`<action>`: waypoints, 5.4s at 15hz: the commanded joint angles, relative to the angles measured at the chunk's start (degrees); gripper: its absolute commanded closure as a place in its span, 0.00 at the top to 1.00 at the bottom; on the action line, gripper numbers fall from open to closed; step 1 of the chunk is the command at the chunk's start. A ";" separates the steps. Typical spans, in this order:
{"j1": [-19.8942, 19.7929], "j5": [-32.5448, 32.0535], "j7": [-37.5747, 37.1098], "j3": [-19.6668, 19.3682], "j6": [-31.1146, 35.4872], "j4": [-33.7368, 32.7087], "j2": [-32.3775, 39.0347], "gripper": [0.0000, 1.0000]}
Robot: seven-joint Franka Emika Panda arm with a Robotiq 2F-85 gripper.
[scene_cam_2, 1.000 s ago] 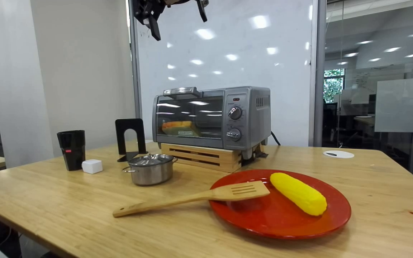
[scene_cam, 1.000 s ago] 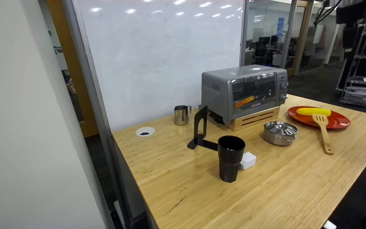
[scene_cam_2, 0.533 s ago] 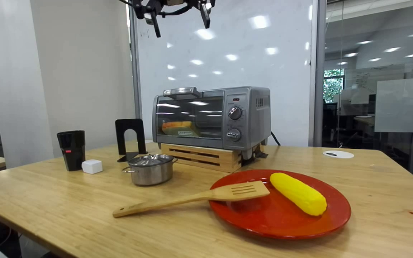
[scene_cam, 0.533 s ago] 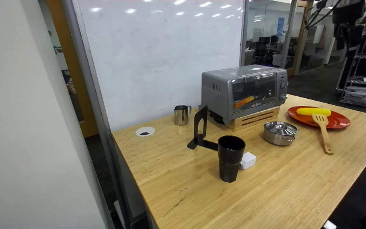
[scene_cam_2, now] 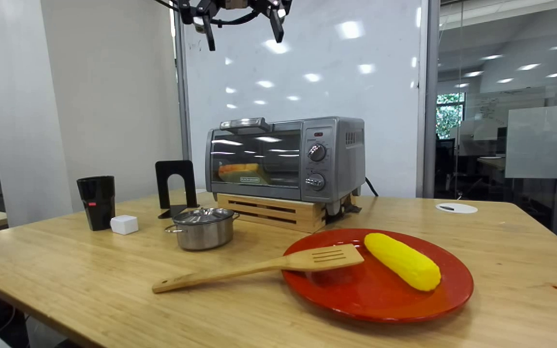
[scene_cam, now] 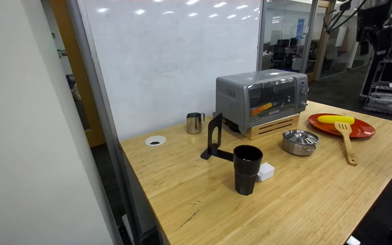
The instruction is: Turn the top knob on the microwave to the left
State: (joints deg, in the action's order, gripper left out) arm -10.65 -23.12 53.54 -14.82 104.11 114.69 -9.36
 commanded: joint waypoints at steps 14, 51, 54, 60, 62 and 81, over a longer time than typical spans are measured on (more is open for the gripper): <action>-5.77 17.70 -33.32 -7.32 -9.92 -4.96 0.93 1.00; -8.27 25.92 -35.79 -5.03 -9.46 -31.85 29.51 1.00; -6.60 24.49 -36.27 -5.16 -1.36 -24.38 27.30 1.00; -8.27 26.52 -38.23 -1.30 4.36 -16.40 23.93 1.00; -8.46 27.36 -37.41 -0.86 2.95 -15.70 23.48 1.00; -13.52 36.75 -35.65 4.04 -7.05 -40.73 43.21 1.00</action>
State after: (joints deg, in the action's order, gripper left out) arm -21.26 12.25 16.01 -13.39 101.74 81.75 29.56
